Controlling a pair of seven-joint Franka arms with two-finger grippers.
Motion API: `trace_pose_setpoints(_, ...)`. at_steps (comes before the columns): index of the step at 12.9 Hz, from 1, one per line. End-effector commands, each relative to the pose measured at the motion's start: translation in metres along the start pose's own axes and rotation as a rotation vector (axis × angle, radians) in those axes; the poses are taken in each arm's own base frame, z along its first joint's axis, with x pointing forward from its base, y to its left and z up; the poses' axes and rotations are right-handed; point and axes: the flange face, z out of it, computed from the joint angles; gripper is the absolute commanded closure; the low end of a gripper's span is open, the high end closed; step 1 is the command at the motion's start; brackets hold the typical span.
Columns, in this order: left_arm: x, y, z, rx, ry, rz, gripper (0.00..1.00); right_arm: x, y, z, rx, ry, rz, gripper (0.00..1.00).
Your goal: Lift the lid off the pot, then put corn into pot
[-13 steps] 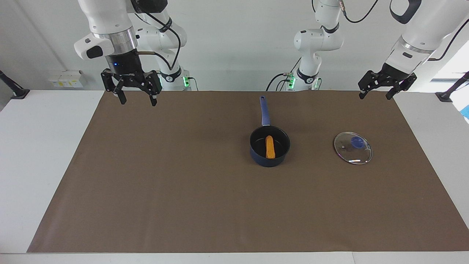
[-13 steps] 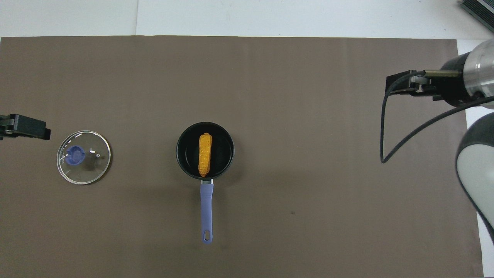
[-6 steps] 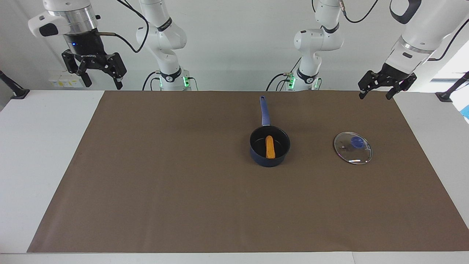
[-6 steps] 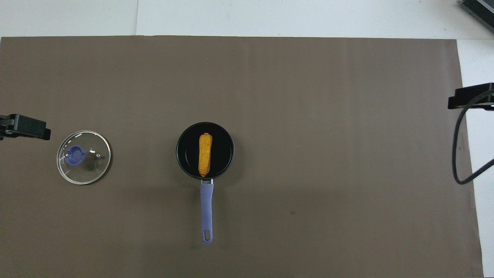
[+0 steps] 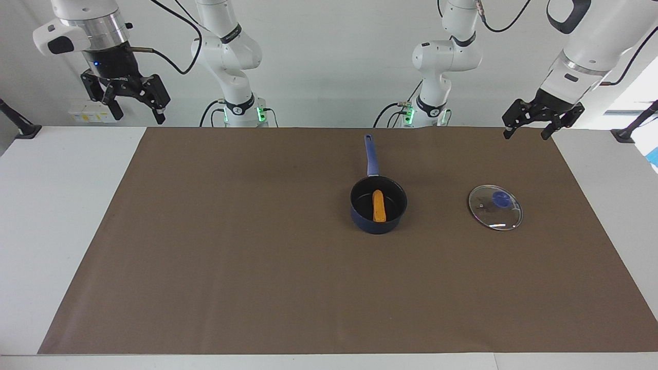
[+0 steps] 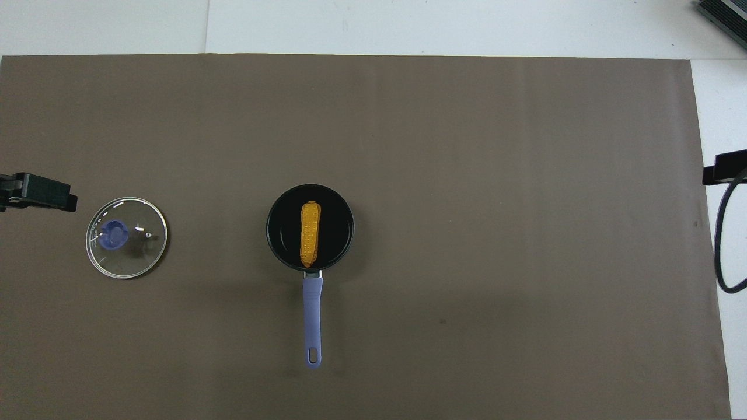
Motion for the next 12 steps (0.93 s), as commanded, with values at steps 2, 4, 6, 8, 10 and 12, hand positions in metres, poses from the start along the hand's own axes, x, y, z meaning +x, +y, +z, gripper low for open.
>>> trace_pose_setpoints(2, -0.0041, 0.0013, -0.0005, -0.007, -0.005, 0.006, 0.0, -0.0144, 0.0042, 0.0091, 0.001, -0.024, -0.017, 0.0)
trace_pose_setpoints(4, -0.0041, 0.0013, -0.0012, -0.007, -0.004, 0.007, 0.0, -0.0137, 0.0049, 0.0091, 0.001, -0.023, -0.017, 0.0)
trace_pose_setpoints(6, -0.0041, 0.0013, -0.0005, -0.007, -0.005, 0.008, 0.0, -0.0141, 0.0042, 0.0088, 0.001, -0.021, -0.017, 0.0)
trace_pose_setpoints(8, -0.0041, 0.0013, -0.0012, -0.007, -0.004, 0.008, 0.0, -0.0132, 0.0047, 0.017, 0.0, -0.035, -0.016, 0.0)
trace_pose_setpoints(10, -0.0041, 0.0013, -0.0012, -0.007, -0.004, 0.01, 0.0, -0.0134, 0.0048, 0.0168, 0.0, -0.043, -0.014, 0.0)
trace_pose_setpoints(12, -0.0041, 0.0013, -0.0012, -0.007, -0.004, 0.013, 0.0, -0.0118, 0.0031, 0.0162, 0.0, -0.04, -0.016, 0.0)
